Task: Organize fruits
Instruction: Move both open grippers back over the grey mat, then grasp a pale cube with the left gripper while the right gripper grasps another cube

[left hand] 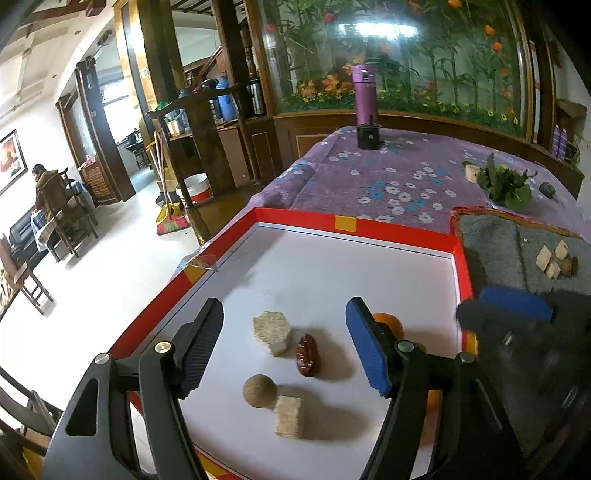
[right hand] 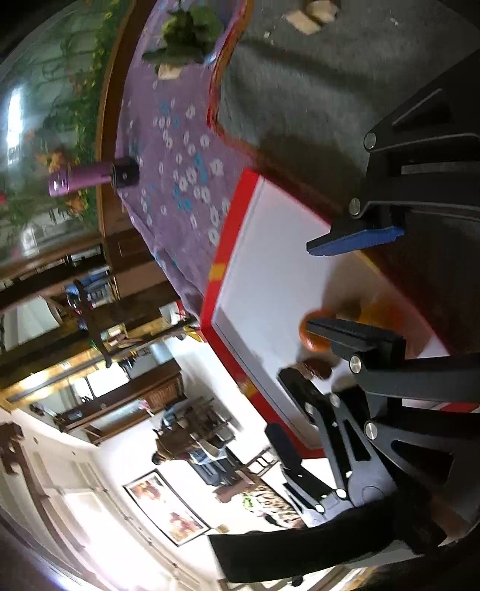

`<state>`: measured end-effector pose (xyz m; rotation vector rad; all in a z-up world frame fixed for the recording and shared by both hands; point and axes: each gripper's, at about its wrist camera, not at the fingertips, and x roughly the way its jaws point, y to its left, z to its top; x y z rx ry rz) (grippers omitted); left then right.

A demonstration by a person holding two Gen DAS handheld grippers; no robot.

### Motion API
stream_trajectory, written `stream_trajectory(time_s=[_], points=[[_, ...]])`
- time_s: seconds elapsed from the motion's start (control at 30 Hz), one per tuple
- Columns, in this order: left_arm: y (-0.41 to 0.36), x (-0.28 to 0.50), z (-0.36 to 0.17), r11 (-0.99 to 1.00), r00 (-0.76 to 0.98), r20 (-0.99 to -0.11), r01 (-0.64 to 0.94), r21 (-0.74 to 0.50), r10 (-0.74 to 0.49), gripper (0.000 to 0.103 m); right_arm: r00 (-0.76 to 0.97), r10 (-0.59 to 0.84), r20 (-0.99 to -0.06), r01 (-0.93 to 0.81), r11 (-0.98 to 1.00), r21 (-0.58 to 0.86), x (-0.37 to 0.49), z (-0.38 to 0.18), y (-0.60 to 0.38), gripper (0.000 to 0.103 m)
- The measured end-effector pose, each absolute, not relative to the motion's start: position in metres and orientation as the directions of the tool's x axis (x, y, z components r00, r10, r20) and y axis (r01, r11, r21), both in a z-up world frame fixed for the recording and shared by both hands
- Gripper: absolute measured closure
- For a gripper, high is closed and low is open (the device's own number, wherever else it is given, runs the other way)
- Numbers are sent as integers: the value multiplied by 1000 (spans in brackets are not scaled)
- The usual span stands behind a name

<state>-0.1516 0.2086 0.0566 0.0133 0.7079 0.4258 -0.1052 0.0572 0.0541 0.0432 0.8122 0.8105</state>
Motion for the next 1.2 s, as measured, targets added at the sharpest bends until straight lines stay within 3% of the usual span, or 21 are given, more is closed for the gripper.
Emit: stream_trajectory(time_s=[0.17, 0.43, 0.67, 0.87, 1.03, 1.17, 1.2], points=[[198, -153, 63, 915, 685, -616, -362, 175, 389, 26, 471, 634, -613, -561, 752, 346, -88, 60, 14, 64], [166, -152, 80, 938, 733, -586, -294, 185, 346, 23, 600, 517, -610, -365, 856, 367, -55, 59, -110, 61], [116, -135, 80, 969, 760, -603, -160, 189, 244, 23, 600, 354, -718, -239, 935, 261, -35, 40, -188, 59], [64, -116, 77, 980, 753, -643, -8, 199, 137, 23, 570, 316, -759, -223, 948, 228, -16, 32, -186, 59], [37, -97, 74, 971, 744, -660, 65, 229, 106, 23, 585, 323, -744, -156, 945, 288, 10, 40, -174, 60], [30, -77, 72, 969, 730, -676, 84, 233, 99, 23, 581, 303, -755, -164, 953, 257, 30, 33, -157, 63], [29, -73, 71, 969, 728, -679, 89, 230, 94, 23, 574, 297, -763, -162, 955, 250, 33, 28, -155, 69]])
